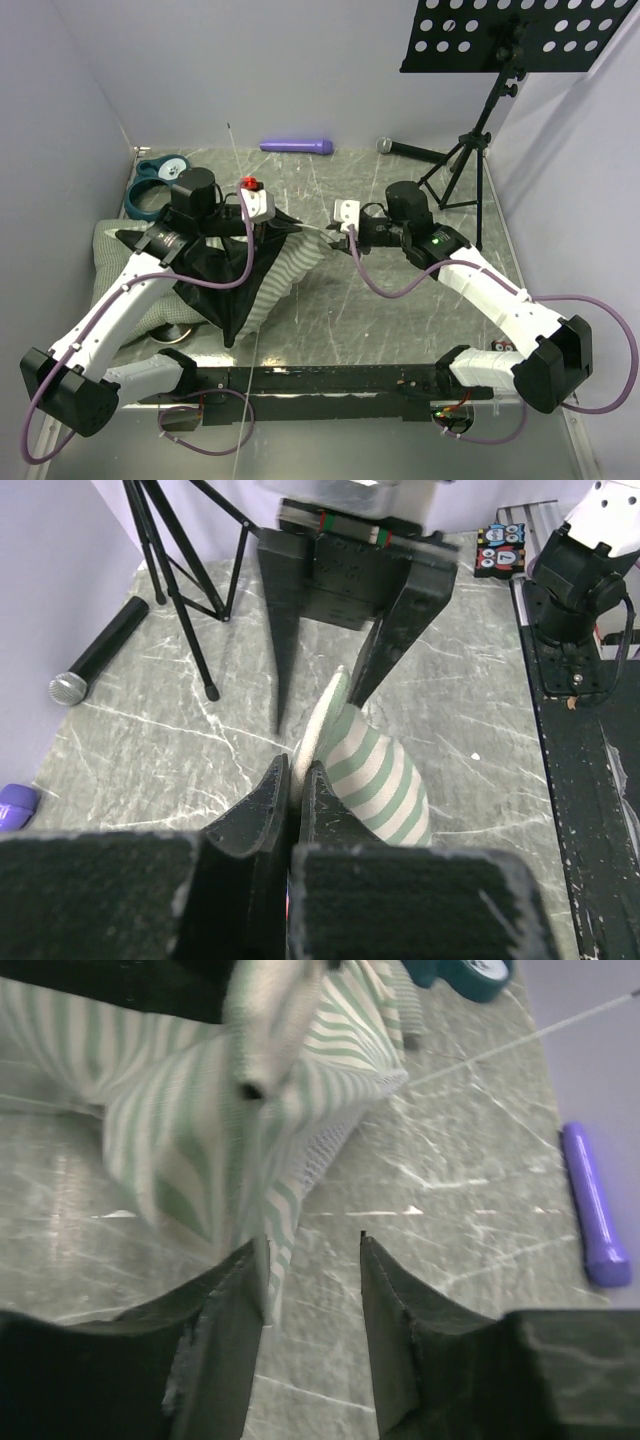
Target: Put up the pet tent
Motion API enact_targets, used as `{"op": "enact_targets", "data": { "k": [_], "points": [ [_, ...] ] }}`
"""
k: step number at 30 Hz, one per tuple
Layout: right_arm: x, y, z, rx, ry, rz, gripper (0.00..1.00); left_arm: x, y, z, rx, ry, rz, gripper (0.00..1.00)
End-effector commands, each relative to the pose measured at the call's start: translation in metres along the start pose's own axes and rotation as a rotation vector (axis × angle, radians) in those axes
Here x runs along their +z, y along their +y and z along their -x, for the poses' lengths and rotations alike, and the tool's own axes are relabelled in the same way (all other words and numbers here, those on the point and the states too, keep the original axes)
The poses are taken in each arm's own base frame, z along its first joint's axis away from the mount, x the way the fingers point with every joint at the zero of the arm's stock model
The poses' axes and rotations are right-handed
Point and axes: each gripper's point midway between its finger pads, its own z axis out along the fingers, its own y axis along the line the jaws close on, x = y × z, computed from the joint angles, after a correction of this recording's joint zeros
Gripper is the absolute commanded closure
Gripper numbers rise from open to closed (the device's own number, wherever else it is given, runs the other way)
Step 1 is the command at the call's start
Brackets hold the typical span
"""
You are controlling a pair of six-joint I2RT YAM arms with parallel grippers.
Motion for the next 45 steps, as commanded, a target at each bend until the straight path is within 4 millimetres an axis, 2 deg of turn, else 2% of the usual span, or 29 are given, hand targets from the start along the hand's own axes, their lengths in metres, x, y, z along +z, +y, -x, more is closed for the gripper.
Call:
{"op": "enact_targets", "data": {
  "k": [1, 3, 6, 11, 16, 23, 34, 39, 42, 45],
  "points": [
    [-0.012, 0.030, 0.014, 0.092, -0.049, 0.122, 0.59, -0.009, 0.020, 0.016, 0.048, -0.019, 0.072, 0.99],
    [-0.013, 0.031, 0.023, 0.129, -0.068, 0.129, 0.70, -0.009, 0.024, 0.017, 0.044, -0.021, 0.081, 0.99],
    [-0.011, 0.028, 0.032, 0.214, -0.078, 0.136, 1.00, -0.009, 0.025, 0.017, 0.060, -0.011, 0.070, 0.99],
    [-0.001, 0.030, 0.024, 0.360, 0.011, 0.219, 1.00, -0.012, 0.023, 0.026, 0.134, -0.014, 0.050, 0.95],
    [0.000, 0.034, 0.028, 0.446, 0.047, 0.293, 1.00, -0.014, 0.021, 0.035, 0.193, -0.018, 0.027, 0.95],
    [-0.001, 0.047, 0.031, 0.492, 0.078, 0.398, 1.00, -0.018, 0.022, 0.032, 0.285, 0.036, 0.008, 0.96],
    [0.007, 0.062, 0.011, 0.504, 0.195, 0.483, 1.00, -0.020, 0.023, 0.031, 0.454, 0.093, -0.071, 0.96],
    [0.009, 0.071, -0.003, 0.520, 0.255, 0.499, 1.00, -0.019, 0.027, 0.038, 0.417, 0.083, -0.044, 0.97],
    [0.007, 0.075, -0.010, 0.521, 0.276, 0.495, 1.00, -0.022, 0.026, 0.032, 0.434, 0.107, -0.046, 0.98],
    [0.007, 0.078, -0.018, 0.516, 0.302, 0.494, 1.00, -0.023, 0.036, 0.031, 0.445, 0.124, 0.009, 0.99]
  ]
}}
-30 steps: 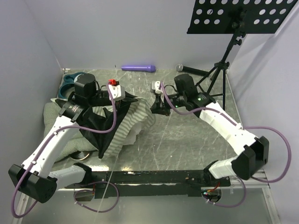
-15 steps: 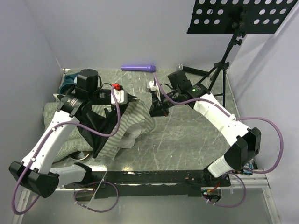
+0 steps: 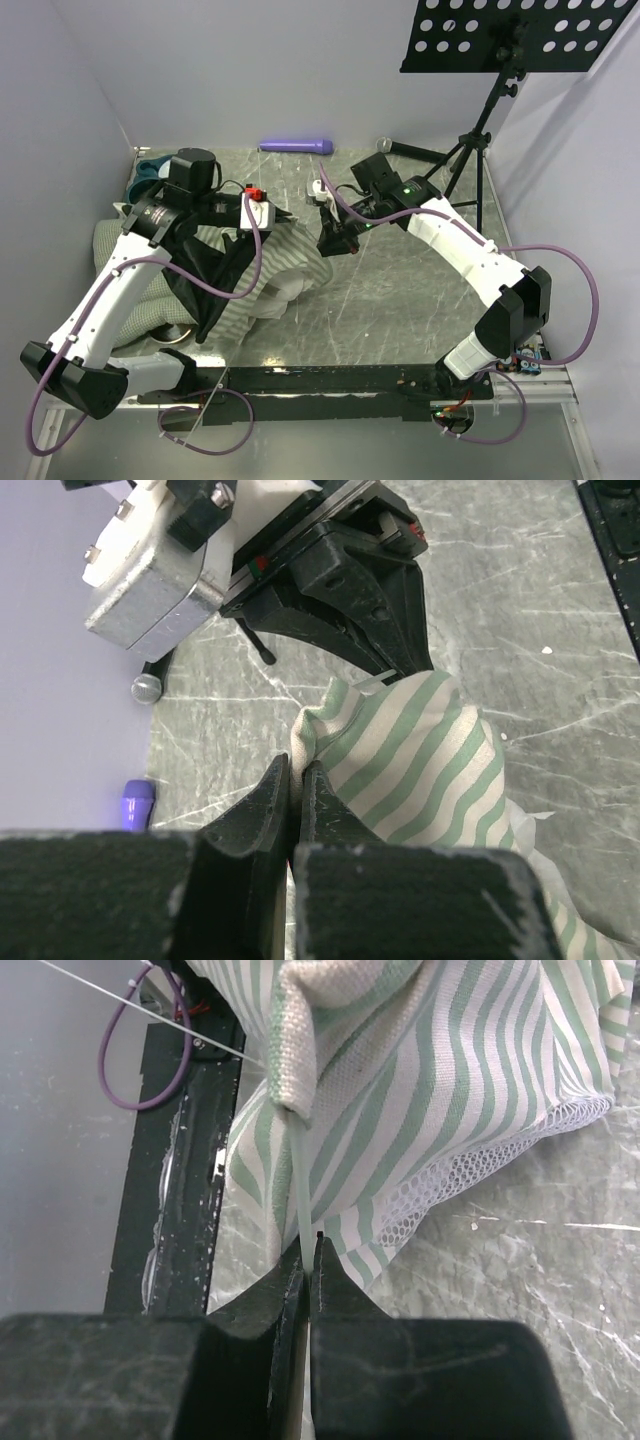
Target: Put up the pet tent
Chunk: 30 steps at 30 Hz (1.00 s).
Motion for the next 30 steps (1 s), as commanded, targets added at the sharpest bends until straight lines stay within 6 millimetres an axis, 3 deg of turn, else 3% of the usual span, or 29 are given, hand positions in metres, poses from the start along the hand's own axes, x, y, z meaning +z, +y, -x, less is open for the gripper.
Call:
{"op": "enact_targets", "data": {
  "k": [1, 15, 20, 24, 27, 30],
  "points": [
    [0.010, 0.011, -0.052, 0.145, 0.173, 0.024, 1.00, -0.011, 0.029, 0.017, 0.136, 0.003, 0.100, 0.99],
    [0.013, 0.008, -0.073, 0.152, 0.239, 0.021, 1.00, -0.020, 0.054, 0.020, 0.066, 0.016, 0.161, 0.99],
    [0.018, 0.012, -0.084, 0.169, 0.281, 0.033, 1.00, -0.021, 0.082, 0.016, -0.003, 0.042, 0.269, 0.99],
    [0.020, 0.008, -0.089, 0.195, 0.287, 0.018, 1.00, -0.020, 0.074, 0.023, -0.031, 0.015, 0.226, 0.99],
    [0.019, -0.002, -0.088, 0.211, 0.280, -0.011, 1.00, -0.020, 0.041, 0.032, 0.080, -0.033, 0.105, 0.99],
    [0.016, -0.012, -0.091, 0.233, 0.287, -0.031, 1.00, -0.024, 0.022, 0.039, 0.133, -0.081, 0.105, 0.99]
  ]
}}
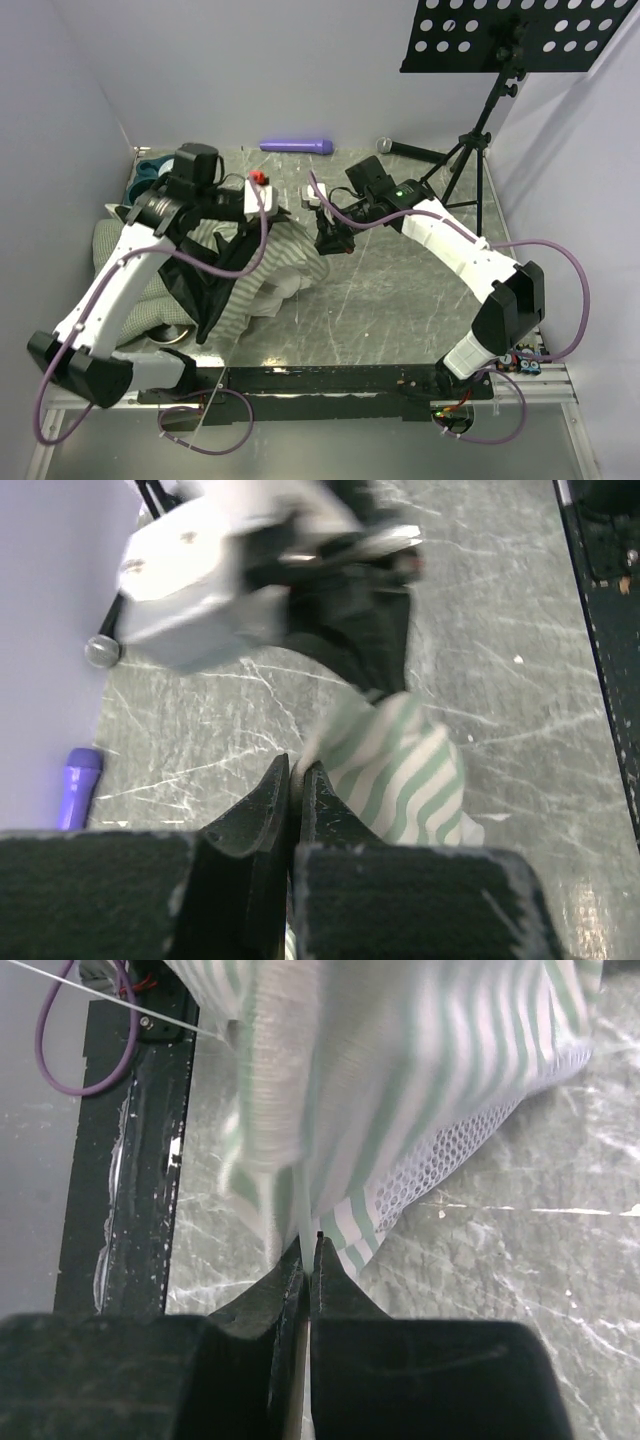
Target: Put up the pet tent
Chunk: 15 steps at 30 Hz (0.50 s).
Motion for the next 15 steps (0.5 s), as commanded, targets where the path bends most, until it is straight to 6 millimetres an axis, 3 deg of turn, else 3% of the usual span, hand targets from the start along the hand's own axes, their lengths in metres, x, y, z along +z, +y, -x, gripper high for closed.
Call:
{"op": "enact_targets", "data": {
  "k": [1, 6, 10, 15],
  "points": [
    [0.006, 0.010, -0.075, 0.261, 0.250, 0.035, 1.00, -0.031, 0.002, 0.050, 0.329, -0.133, 0.099, 0.99],
    [0.006, 0.013, -0.070, 0.238, 0.244, 0.060, 1.00, -0.023, 0.012, 0.044, 0.279, -0.091, 0.086, 0.99],
    [0.006, 0.021, -0.052, 0.168, 0.206, 0.078, 1.00, -0.017, 0.019, 0.036, 0.252, -0.052, 0.058, 0.99],
    [0.007, 0.028, -0.044, 0.130, 0.208, 0.080, 1.00, -0.013, 0.008, 0.035, 0.279, -0.072, 0.001, 0.98]
  ]
}}
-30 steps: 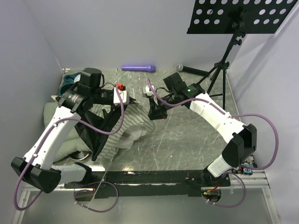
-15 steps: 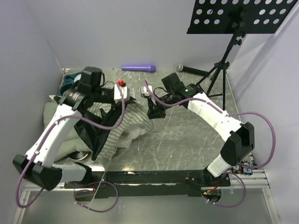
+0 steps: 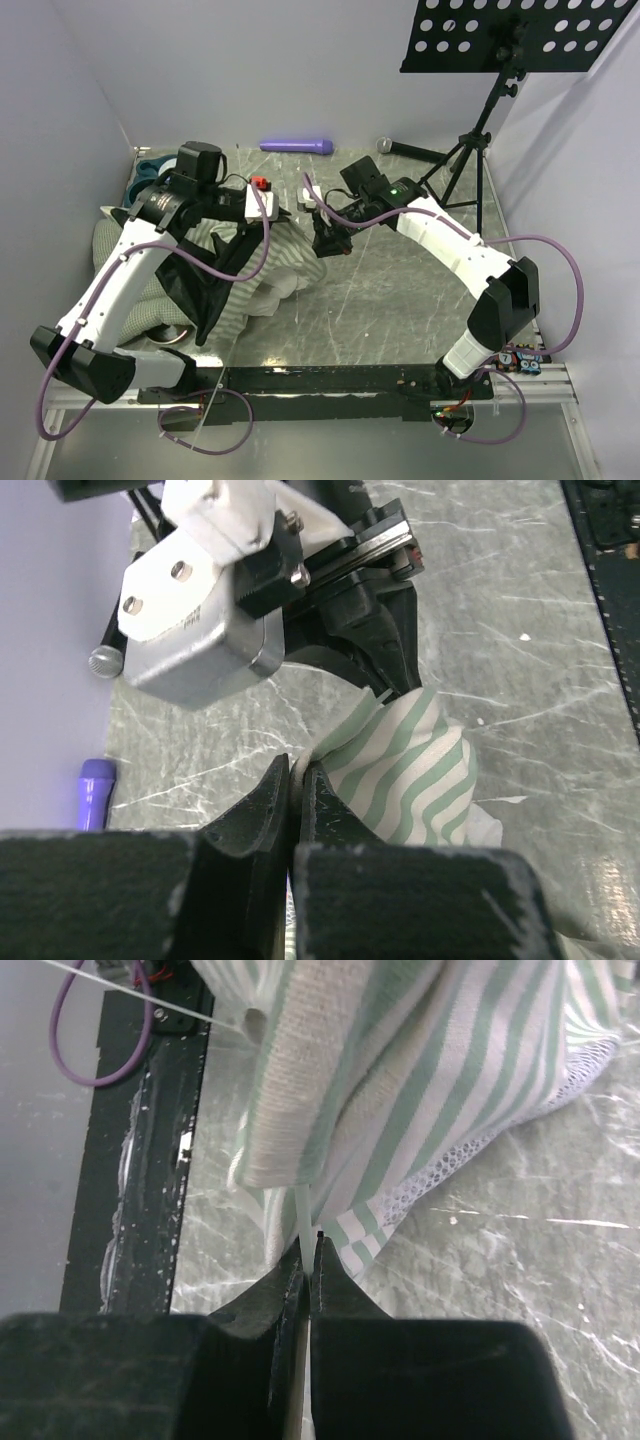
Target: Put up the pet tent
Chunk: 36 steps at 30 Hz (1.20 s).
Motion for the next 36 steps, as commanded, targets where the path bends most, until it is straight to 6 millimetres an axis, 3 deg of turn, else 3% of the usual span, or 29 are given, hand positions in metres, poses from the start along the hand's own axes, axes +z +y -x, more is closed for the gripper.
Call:
{"op": "enact_targets", "data": {
  "k": [1, 8, 27, 30, 32, 34, 36],
  "points": [
    [0.005, 0.025, -0.045, 0.142, 0.203, 0.047, 1.00, -0.011, 0.010, 0.040, 0.198, -0.091, 0.019, 0.98],
    [0.005, 0.023, -0.049, 0.153, 0.222, 0.044, 1.00, 0.004, -0.020, 0.030, 0.213, -0.056, -0.087, 0.95],
    [0.008, 0.023, -0.039, 0.121, 0.197, 0.047, 1.00, 0.043, -0.046, 0.009, 0.183, -0.022, -0.249, 0.86],
    [0.005, 0.021, -0.043, 0.121, 0.199, 0.021, 1.00, 0.042, -0.045, 0.010, 0.161, -0.016, -0.234, 0.74],
    [0.000, 0.015, -0.048, 0.119, 0.195, -0.019, 1.00, 0.035, -0.039, 0.014, 0.142, -0.009, -0.192, 0.61],
    [-0.008, 0.006, -0.051, 0.108, 0.183, -0.071, 1.00, 0.023, -0.026, 0.020, 0.059, -0.023, -0.111, 0.53],
    [-0.019, -0.002, -0.052, 0.098, 0.167, -0.116, 1.00, 0.004, 0.003, 0.028, 0.010, -0.067, 0.020, 0.44]
  ]
}}
